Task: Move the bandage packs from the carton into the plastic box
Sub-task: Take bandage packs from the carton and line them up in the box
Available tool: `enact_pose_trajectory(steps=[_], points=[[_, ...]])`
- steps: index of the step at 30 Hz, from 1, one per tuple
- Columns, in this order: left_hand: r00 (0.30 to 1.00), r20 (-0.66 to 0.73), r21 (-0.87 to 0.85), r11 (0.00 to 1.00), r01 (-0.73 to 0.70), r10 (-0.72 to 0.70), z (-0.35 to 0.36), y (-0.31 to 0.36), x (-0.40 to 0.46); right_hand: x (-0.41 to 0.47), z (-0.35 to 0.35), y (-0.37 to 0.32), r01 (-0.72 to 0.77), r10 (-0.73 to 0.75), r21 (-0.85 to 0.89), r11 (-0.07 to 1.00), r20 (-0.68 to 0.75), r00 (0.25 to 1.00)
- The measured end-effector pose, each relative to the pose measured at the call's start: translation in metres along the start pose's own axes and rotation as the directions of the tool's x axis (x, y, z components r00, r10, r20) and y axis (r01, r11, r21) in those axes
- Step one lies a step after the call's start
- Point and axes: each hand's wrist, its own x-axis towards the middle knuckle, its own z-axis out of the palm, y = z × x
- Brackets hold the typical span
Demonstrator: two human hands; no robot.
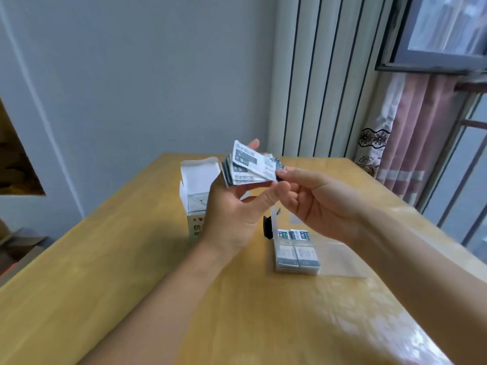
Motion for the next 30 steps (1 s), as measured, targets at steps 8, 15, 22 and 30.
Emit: enact_pose_trajectory(steps=[8, 15, 22, 30], points=[[0.987, -0.086, -0.022, 0.991, 0.134, -0.136, 0.003, 0.004, -0.004, 0.0, -0.007, -0.009, -0.151, 0.147, -0.527, 0.837, -0.049, 0.988], [0.823, 0.18, -0.138, 0.815, 0.563, -0.538, 0.007, 0.014, -0.008, -0.024, 0.02, -0.025, 0.246, 0.006, -0.962, 0.12, 0.249, 0.969], [0.79, 0.243, -0.114, 0.793, 0.599, -0.562, 0.009, 0.015, -0.009, -0.024, 0.029, -0.008, 0.265, -0.015, -0.936, -0.23, 0.276, 0.961], [0.814, 0.226, -0.296, 0.759, 0.581, -0.535, 0.016, 0.01, -0.01, -0.017, 0.023, -0.004, 0.245, -0.076, -0.948, -0.204, 0.265, 0.961]])
